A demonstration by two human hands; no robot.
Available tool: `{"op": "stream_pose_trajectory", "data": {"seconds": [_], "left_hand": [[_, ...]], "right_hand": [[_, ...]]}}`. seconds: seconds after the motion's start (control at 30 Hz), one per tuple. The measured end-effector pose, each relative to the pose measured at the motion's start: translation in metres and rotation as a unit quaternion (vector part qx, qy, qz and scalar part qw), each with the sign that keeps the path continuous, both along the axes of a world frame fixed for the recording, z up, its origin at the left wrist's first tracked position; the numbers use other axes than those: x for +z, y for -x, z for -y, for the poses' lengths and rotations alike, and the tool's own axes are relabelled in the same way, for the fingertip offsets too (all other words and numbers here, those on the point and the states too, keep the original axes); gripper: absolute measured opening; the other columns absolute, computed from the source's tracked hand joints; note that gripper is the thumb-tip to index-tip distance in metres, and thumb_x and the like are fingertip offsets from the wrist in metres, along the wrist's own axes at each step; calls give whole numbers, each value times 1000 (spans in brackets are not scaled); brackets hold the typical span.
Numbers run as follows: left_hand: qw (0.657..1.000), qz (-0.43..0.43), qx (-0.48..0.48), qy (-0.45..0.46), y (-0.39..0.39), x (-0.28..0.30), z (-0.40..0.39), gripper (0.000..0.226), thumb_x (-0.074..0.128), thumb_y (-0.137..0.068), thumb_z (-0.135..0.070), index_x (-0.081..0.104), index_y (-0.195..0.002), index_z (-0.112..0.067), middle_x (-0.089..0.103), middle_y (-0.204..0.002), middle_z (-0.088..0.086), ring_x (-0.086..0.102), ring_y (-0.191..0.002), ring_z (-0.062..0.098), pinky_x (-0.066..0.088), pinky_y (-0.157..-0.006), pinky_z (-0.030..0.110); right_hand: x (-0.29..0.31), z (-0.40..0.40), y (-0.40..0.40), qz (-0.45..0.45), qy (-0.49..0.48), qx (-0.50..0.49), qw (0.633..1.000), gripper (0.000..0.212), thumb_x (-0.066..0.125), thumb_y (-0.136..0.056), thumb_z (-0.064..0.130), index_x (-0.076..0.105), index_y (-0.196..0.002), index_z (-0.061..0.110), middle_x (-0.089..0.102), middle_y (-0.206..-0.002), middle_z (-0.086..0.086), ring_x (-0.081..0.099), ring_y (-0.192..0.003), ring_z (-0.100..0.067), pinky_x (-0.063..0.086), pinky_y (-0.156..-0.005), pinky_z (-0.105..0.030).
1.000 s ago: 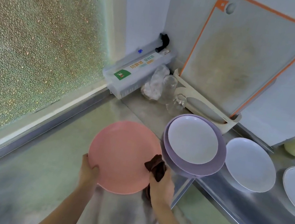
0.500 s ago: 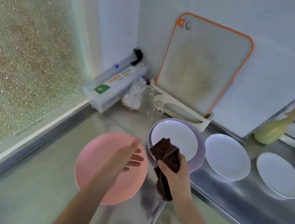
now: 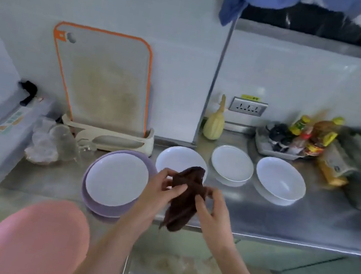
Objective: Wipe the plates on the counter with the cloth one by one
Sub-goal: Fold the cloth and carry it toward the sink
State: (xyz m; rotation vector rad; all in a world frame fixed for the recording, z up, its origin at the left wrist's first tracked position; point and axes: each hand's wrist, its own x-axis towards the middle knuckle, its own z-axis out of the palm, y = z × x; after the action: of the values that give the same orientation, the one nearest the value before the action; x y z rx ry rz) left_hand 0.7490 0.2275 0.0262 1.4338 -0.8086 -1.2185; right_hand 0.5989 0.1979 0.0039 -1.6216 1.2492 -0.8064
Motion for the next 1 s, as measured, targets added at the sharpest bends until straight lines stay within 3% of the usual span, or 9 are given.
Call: {"op": "stream_pose_trajectory", "data": {"seconds": [0.13, 0.27, 0.33, 0.47, 0.63, 0.73, 0.83, 0.93, 1.0], "left_hand": [[993, 47, -97, 43, 54, 15, 42, 18, 65, -84, -8, 52, -91, -18, 68, -87, 3, 65, -76, 4, 49, -74, 19], [981, 39, -174, 70, 120, 32, 78, 13, 58, -89, -6, 50, -95, -15, 69, -85, 0, 65, -75, 2, 48, -69, 14], [976, 36, -195, 90, 158, 40, 94, 11, 57, -90, -8, 49, -96, -13, 69, -85, 1, 65, -74, 2, 48, -66, 14], [964, 28, -240, 108, 239, 51, 119, 10, 57, -90, -11, 49, -96, -14, 72, -81, -6, 64, -77, 3, 49, -71, 15], [957, -30, -287, 22, 331, 54, 145, 13, 57, -90, -15, 53, -101, -8, 64, -85, 2, 60, -82, 14, 49, -72, 26], [948, -13, -316, -30, 380, 55, 163, 18, 61, -87, -30, 64, -95, -14, 64, -78, -2, 62, -75, 10, 50, -64, 24], [943, 33, -331, -29, 427, 54, 176, 10, 64, -85, -17, 69, -93, -13, 67, -77, 4, 61, -75, 14, 50, -72, 26], [946, 39, -323, -5, 468, 48, 191, 5, 65, -84, -10, 70, -85, -11, 67, -63, -5, 60, -66, 12, 47, -60, 15], [940, 37, -340, 9, 492, 43, 202, 6, 64, -85, -7, 69, -87, -5, 67, -57, -10, 62, -59, 7, 48, -56, 11]], "right_hand": [[14, 25, 65, 19, 47, -63, 997, 13, 61, -90, 15, 61, -99, 24, 63, -102, 12, 56, -98, 3, 41, -80, -11], [24, 41, 135, 97, 55, -130, 985, 13, 63, -89, 13, 64, -101, 20, 68, -99, 11, 61, -101, -3, 46, -88, -23], [27, 46, 168, 125, 81, -170, 974, 20, 66, -87, 15, 58, -104, 20, 65, -104, 9, 58, -107, -6, 44, -91, -21], [33, 61, 236, 68, 138, -220, 963, 23, 71, -82, 27, 59, -101, 25, 55, -109, 12, 49, -113, -7, 32, -91, -6], [38, 77, 320, 105, 169, -266, 943, 15, 67, -84, 6, 63, -87, 20, 63, -94, 4, 61, -92, -15, 47, -84, -25], [33, 80, 364, 21, 233, -277, 932, 7, 64, -80, 10, 65, -86, 12, 65, -93, 6, 60, -88, -15, 47, -79, -25], [27, 78, 402, -97, 306, -296, 900, 14, 67, -73, -2, 65, -84, 7, 66, -99, 5, 54, -90, -15, 44, -80, -16], [18, 72, 432, -121, 337, -315, 879, 24, 63, -68, -7, 63, -86, 8, 62, -101, 11, 56, -94, -13, 46, -81, -18], [14, 66, 449, -100, 308, -316, 892, 23, 57, -73, 1, 58, -89, 16, 59, -96, 9, 59, -87, -15, 49, -74, -22]]}}
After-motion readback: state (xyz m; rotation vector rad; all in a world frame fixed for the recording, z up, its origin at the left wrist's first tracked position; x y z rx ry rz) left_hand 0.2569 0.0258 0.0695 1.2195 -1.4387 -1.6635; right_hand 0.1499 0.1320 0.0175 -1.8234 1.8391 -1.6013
